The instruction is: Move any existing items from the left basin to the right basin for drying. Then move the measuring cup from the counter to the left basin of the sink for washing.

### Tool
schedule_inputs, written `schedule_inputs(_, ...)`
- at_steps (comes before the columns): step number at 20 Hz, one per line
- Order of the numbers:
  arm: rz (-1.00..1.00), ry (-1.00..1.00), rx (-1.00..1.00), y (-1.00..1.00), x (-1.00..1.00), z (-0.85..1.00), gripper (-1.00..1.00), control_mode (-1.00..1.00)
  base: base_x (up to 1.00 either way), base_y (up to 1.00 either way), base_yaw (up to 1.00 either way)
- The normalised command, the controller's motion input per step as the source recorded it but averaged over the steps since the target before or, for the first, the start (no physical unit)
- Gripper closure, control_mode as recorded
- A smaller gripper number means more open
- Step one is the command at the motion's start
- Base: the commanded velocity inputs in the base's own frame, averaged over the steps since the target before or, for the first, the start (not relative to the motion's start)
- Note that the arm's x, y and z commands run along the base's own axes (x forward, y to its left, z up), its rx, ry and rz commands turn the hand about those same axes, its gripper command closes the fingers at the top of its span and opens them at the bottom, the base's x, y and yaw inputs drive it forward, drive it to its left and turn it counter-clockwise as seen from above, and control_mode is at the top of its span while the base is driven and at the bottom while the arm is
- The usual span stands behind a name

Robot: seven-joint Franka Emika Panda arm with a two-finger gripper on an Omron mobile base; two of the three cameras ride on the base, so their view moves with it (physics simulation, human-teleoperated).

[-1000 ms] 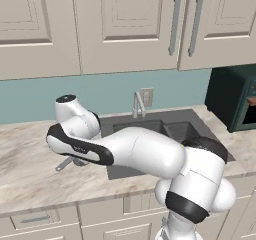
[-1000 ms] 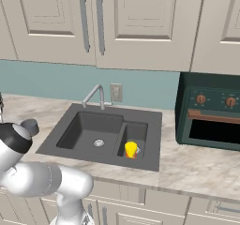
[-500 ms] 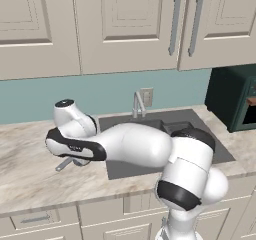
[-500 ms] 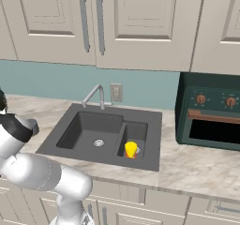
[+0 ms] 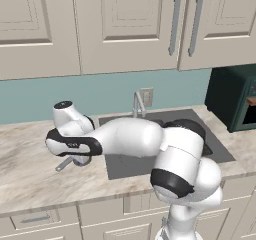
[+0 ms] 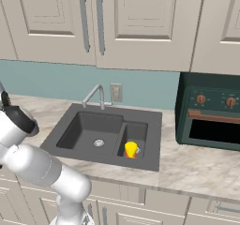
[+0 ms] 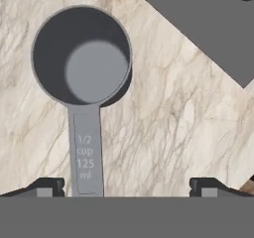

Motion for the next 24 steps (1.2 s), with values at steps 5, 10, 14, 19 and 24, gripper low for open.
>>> schedule_inputs(5, 0.05, 0.00, -0.02, 0.01, 0.07, -0.19, -1.00, -1.00, 0.00, 0.00, 0.00)
schedule_inputs(10, 0.04, 0.00, -0.02, 0.01, 0.04, -0.12, -1.00, -1.00, 0.00, 0.00, 0.00)
schedule_inputs(14, 0.01, 0.00, 0.00, 0.03, 0.09, -0.10, -1.00, -1.00, 0.00, 0.00, 0.00)
schedule_inputs(19, 0.00, 0.00, 0.00, 0.07, 0.14, -0.13, -1.00, -1.00, 0.00, 0.00, 0.00)
schedule_inputs(24, 0.00, 0.00, 0.00, 0.06, 0.13, -0.19, -1.00, -1.00, 0.00, 0.00, 0.00)
